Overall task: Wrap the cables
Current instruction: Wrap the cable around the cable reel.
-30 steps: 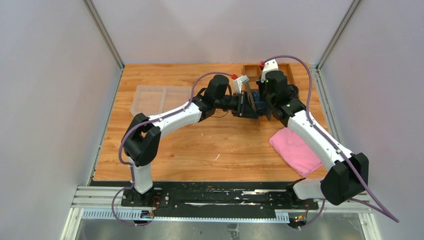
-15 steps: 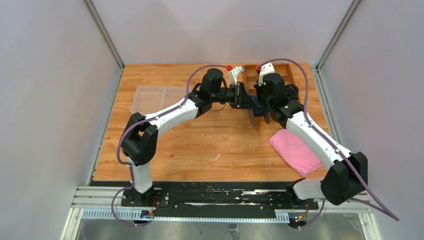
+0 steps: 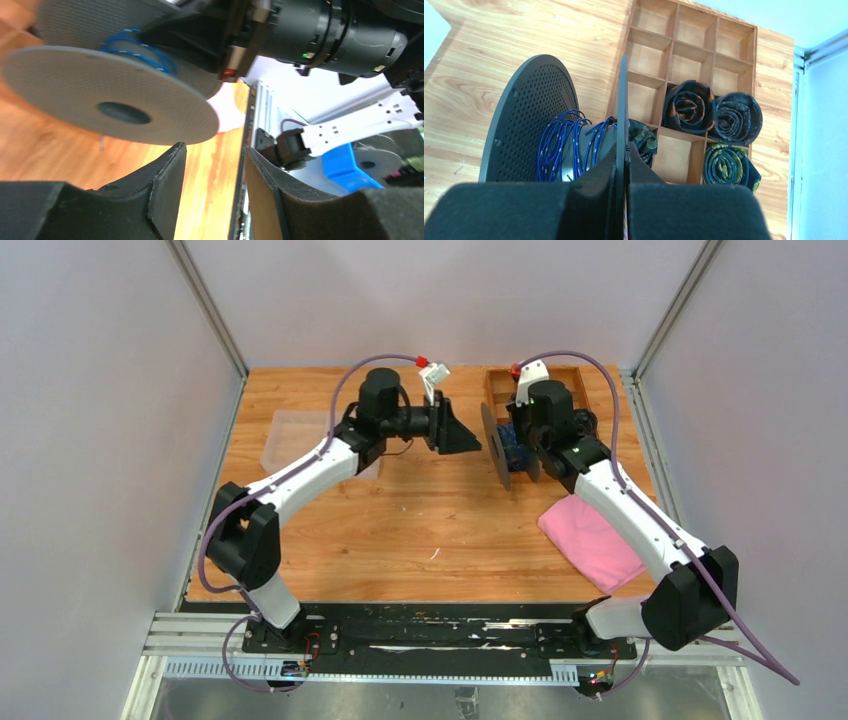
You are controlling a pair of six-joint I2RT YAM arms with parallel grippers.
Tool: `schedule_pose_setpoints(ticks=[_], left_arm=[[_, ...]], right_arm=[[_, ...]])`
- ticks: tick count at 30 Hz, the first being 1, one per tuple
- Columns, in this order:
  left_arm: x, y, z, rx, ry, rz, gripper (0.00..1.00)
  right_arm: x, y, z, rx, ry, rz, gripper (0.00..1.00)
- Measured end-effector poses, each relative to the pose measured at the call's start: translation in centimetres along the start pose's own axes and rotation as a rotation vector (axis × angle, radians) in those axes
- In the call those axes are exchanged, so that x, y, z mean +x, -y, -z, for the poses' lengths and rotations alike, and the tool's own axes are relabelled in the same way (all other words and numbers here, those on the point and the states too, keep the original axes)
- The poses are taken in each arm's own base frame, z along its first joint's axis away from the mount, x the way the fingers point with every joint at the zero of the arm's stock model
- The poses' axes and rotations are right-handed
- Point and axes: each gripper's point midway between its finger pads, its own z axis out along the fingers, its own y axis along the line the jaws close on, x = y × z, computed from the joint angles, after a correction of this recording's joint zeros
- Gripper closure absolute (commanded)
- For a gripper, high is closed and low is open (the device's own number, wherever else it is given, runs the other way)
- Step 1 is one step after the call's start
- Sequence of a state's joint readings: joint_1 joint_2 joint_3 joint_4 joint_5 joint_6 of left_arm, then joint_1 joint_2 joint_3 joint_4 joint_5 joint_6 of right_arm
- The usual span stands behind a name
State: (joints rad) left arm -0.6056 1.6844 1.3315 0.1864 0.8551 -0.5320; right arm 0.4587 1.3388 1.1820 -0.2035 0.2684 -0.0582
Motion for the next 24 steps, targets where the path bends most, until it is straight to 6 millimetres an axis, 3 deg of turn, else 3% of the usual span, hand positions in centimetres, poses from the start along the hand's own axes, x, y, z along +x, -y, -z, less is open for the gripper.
schedule_pose_setpoints(ticks=[7,10,17,24], left_arm=[[-3.5,-4.7,7.5,-0.186,0.083,-0.063,0.40],[-3.8,-5.5,9.2,-0.259,0.058,-0.071,0.39],[-2.5,-5.3,10.3,-0.320,-0.008,0.001,0.34],[-0.4,-5.9,10.8,-0.342,-0.019,-0.009,0.36]], right_arm=[[-0.9,-1.5,0.3,-0.084,0.024,0.051,0.99],[-1.4,-2.9,0.7,-0.125,0.041,0.105,0.99],[-2.7,-6.9,1.7,-0.204,0.083,0.233,0.99],[-3.9,-7.9,1.1,-0.210,0.054,0.218,0.99]])
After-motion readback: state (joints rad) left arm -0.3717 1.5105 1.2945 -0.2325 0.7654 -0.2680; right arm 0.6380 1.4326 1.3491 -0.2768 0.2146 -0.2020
